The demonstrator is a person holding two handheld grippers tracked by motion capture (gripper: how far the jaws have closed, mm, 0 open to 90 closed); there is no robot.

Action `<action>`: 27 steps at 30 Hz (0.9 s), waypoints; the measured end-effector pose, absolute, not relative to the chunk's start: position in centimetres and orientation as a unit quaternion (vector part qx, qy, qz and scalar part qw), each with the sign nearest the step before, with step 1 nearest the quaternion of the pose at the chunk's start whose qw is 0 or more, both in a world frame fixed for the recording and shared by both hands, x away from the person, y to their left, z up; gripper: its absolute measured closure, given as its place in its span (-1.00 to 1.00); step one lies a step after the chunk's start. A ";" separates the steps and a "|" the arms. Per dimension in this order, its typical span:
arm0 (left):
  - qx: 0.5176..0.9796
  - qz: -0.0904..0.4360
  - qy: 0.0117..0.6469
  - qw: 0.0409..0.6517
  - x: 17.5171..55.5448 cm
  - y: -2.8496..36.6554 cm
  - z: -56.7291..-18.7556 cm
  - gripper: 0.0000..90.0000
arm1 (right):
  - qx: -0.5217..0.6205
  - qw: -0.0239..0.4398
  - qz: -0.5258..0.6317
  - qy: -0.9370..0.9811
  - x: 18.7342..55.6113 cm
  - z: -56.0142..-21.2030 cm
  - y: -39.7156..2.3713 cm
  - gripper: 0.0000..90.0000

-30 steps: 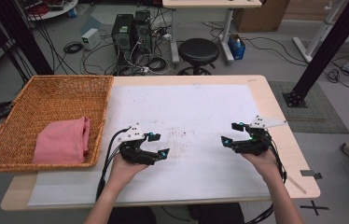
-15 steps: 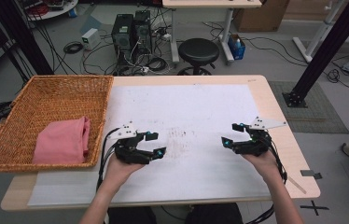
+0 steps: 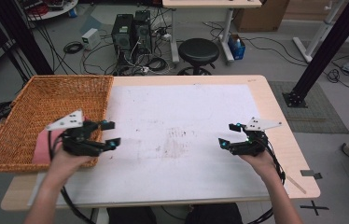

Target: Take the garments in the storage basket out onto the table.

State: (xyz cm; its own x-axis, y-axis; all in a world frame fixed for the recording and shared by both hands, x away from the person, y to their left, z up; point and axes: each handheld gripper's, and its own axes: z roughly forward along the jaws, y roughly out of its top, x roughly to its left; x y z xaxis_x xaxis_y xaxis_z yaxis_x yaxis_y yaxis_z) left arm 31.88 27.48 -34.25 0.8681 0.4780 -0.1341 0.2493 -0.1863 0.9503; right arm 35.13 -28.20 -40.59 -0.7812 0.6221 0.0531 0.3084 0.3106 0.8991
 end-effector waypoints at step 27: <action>0.870 0.079 0.402 0.274 38.6 40.0 -41.2 0.47 | 0.301 0.166 0.507 0.790 34.0 -41.2 -27.7 -0.53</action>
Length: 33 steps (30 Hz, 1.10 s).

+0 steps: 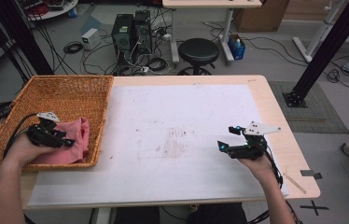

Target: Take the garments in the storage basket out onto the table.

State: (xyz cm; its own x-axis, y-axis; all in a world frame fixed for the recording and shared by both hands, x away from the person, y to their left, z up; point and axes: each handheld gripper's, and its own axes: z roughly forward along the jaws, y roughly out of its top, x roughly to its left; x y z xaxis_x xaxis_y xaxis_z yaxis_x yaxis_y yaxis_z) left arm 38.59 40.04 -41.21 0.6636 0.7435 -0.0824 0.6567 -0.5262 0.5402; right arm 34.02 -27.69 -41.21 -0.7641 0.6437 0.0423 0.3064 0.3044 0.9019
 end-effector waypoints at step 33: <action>0.801 0.043 0.197 0.564 37.1 18.8 -32.2 0.70 | 0.303 0.140 0.532 0.778 35.8 -39.8 -29.4 -0.48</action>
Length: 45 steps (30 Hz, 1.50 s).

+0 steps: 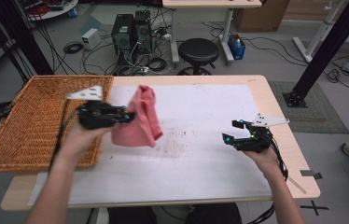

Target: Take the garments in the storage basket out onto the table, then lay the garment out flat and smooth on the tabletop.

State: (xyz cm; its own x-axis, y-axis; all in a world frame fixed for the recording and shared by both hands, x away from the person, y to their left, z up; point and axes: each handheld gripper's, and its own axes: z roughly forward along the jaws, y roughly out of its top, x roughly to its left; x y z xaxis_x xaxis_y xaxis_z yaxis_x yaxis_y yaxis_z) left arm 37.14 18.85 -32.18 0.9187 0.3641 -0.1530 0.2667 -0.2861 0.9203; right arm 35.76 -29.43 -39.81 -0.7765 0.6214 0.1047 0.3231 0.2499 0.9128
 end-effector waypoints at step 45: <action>0.890 0.092 0.166 0.414 34.7 1.9 -41.9 -0.15 | 0.302 0.140 0.549 0.767 35.8 -39.5 -30.3 -0.48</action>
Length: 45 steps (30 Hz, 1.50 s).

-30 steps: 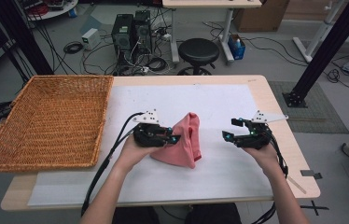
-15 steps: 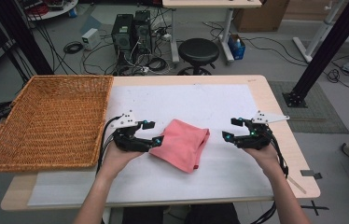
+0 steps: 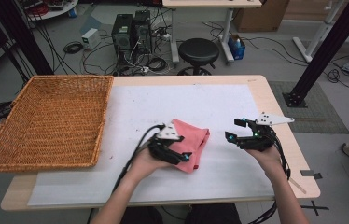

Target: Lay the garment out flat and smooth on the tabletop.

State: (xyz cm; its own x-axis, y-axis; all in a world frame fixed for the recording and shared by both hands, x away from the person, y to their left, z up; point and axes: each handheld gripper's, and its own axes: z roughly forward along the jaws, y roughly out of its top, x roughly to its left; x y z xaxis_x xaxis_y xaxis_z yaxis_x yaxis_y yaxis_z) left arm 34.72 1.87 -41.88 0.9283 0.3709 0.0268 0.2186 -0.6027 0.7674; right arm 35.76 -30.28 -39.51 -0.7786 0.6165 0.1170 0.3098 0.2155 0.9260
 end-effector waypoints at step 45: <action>0.866 0.188 0.130 0.445 33.4 3.6 -40.4 -0.01 | 0.376 0.093 0.460 0.799 37.0 -43.8 -24.4 -0.23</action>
